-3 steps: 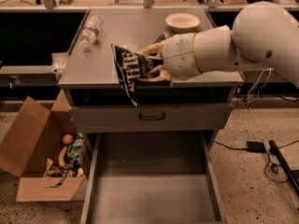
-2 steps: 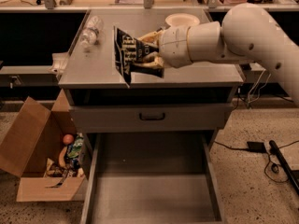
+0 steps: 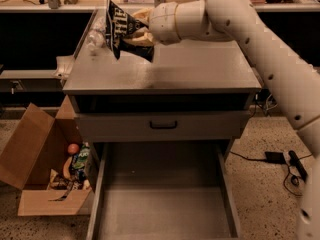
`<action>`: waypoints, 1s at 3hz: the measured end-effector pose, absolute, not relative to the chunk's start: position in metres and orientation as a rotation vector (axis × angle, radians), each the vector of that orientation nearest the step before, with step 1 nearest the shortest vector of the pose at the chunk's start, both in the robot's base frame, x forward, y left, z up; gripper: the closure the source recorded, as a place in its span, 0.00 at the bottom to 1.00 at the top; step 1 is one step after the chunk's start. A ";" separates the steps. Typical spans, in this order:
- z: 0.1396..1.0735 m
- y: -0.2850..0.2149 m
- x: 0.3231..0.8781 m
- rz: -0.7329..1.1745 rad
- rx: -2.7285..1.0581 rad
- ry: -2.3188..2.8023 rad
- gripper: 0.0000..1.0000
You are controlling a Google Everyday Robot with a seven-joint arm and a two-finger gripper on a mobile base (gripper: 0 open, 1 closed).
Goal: Pick blue chip bag from middle drawer and place on counter
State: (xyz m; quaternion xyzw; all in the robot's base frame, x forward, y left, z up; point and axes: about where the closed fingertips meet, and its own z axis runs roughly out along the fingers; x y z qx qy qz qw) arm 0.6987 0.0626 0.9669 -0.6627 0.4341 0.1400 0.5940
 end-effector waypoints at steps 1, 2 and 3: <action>0.975 0.092 0.732 0.349 -1.528 1.052 1.00; 0.971 0.119 0.763 0.383 -1.506 1.137 0.73; 0.966 0.131 0.777 0.386 -1.498 1.212 0.50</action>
Offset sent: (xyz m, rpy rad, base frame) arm 0.0897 0.0694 0.0066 0.0091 0.1716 -0.0831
